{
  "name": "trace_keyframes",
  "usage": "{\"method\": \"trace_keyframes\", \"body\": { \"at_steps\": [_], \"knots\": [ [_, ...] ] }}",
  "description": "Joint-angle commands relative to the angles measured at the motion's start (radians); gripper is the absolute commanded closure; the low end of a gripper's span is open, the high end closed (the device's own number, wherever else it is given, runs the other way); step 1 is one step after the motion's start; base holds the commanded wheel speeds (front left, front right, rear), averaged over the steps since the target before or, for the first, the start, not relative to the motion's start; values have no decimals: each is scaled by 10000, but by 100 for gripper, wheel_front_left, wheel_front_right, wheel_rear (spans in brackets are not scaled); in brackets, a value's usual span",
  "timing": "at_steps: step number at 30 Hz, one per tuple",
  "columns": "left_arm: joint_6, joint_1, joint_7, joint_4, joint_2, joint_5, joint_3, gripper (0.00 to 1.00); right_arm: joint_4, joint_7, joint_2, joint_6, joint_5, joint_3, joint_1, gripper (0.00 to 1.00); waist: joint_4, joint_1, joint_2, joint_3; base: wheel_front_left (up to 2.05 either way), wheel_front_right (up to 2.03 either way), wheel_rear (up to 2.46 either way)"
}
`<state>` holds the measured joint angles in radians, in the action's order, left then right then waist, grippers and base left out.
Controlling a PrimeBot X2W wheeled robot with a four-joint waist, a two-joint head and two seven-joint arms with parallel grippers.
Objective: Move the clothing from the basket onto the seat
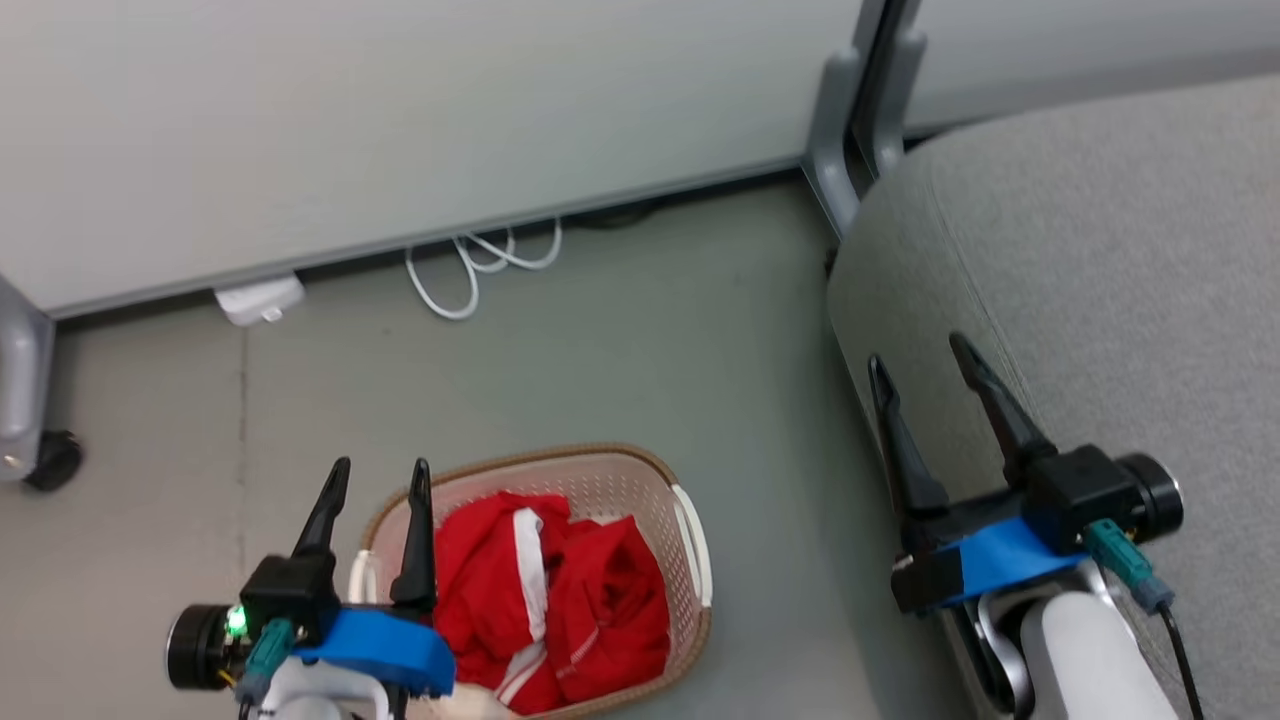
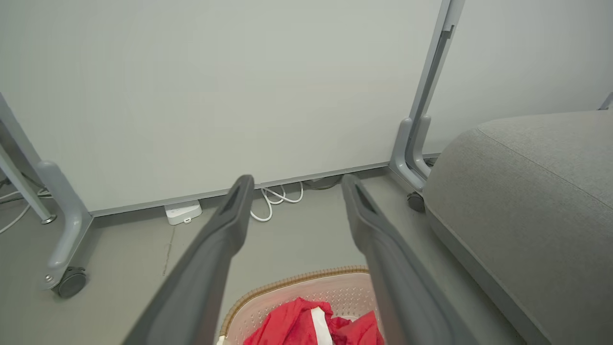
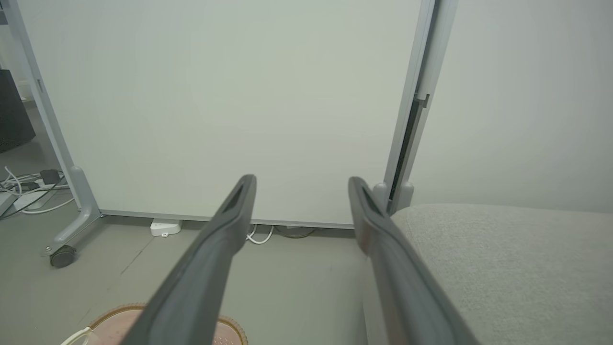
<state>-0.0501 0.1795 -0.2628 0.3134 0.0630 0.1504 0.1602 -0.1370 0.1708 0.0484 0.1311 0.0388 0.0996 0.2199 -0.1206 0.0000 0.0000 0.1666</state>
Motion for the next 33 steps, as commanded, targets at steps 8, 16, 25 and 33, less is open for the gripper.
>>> {"method": "trace_keyframes", "body": {
  "at_steps": [8, 16, 25, 33],
  "knots": [
    [28, 2083, 49, 1937, 468, -452, 127, 0, 421, 321, 23, -7, -430, 673, 1522, 0, -1391, 0, 0, 2985, 0, 0, 0],
    [-72, 3453, 163, 3639, 857, -462, -49, 0, 530, 593, 22, -7, -751, 1261, 2340, 0, -2088, 0, 0, 4380, 0, 0, 0],
    [-202, 4843, 507, 5658, 1194, -475, -68, 0, 672, 818, 19, -7, -1218, 1721, 2797, 0, -2443, 0, 0, 5683, 0, 0, 0],
    [-558, 5892, 968, 7012, 1287, -213, -294, 0, 700, 909, 22, -7, -1441, 1899, 2947, 0, -2602, 0, 0, 6342, 0, 0, 0]
  ]
}}
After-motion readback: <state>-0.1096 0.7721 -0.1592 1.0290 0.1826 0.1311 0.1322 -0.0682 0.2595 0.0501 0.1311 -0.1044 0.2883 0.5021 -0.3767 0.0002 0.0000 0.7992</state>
